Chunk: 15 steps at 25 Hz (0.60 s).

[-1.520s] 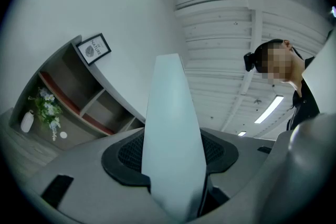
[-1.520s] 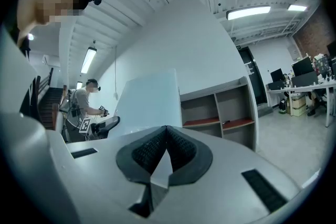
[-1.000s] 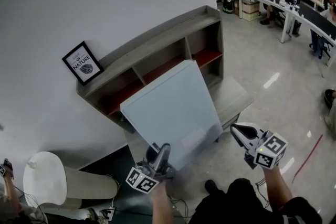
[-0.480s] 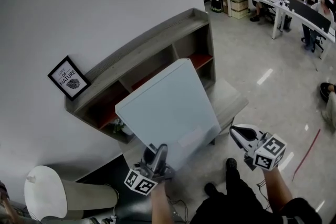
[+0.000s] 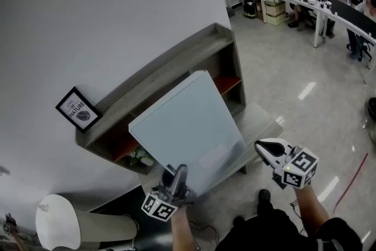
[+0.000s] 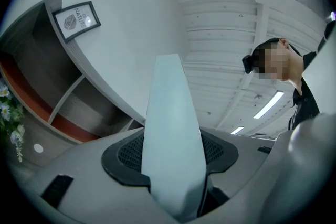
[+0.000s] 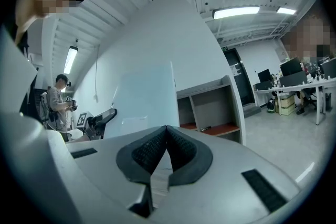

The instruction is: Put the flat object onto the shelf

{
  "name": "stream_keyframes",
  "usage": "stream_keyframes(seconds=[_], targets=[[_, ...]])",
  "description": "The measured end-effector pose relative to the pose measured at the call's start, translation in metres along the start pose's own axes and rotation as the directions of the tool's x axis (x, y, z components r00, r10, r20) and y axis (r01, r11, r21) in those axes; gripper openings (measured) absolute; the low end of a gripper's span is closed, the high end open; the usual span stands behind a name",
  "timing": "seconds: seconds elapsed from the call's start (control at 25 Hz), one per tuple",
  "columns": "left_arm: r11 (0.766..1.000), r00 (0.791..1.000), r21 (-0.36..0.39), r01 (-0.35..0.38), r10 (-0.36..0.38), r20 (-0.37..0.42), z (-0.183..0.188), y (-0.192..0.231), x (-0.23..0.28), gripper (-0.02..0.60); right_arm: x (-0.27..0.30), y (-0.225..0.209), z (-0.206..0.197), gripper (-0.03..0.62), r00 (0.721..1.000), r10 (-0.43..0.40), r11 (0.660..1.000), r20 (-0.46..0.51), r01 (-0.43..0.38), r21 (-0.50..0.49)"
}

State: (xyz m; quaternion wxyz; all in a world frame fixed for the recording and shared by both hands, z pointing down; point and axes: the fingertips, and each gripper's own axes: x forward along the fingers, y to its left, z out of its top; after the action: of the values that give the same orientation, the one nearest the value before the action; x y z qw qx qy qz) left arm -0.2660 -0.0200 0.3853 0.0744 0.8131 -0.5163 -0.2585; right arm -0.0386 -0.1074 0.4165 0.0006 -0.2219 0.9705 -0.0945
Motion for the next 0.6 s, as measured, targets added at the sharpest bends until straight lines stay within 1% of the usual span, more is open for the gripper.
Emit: stream_keyframes(seconds=[0.2, 0.44, 0.6], targets=[[1.000, 0.999, 0.025, -0.015, 0.014, 0.029, 0.000, 0.002, 0.043, 0.270, 0.002, -0.045, 0.013, 0.012, 1.000, 0.017, 1.000, 0.012, -0.017, -0.007], [0.997, 0.997, 0.078, -0.027, 0.022, 0.069, 0.002, 0.001, 0.093, 0.270, 0.000, -0.094, 0.020, 0.012, 0.999, 0.038, 0.999, 0.009, -0.038, -0.005], [0.991, 0.995, 0.126, -0.034, 0.022, 0.099, 0.013, -0.002, 0.122, 0.270, 0.002, -0.119, 0.022, 0.012, 0.998, 0.058, 0.998, 0.007, -0.058, -0.001]])
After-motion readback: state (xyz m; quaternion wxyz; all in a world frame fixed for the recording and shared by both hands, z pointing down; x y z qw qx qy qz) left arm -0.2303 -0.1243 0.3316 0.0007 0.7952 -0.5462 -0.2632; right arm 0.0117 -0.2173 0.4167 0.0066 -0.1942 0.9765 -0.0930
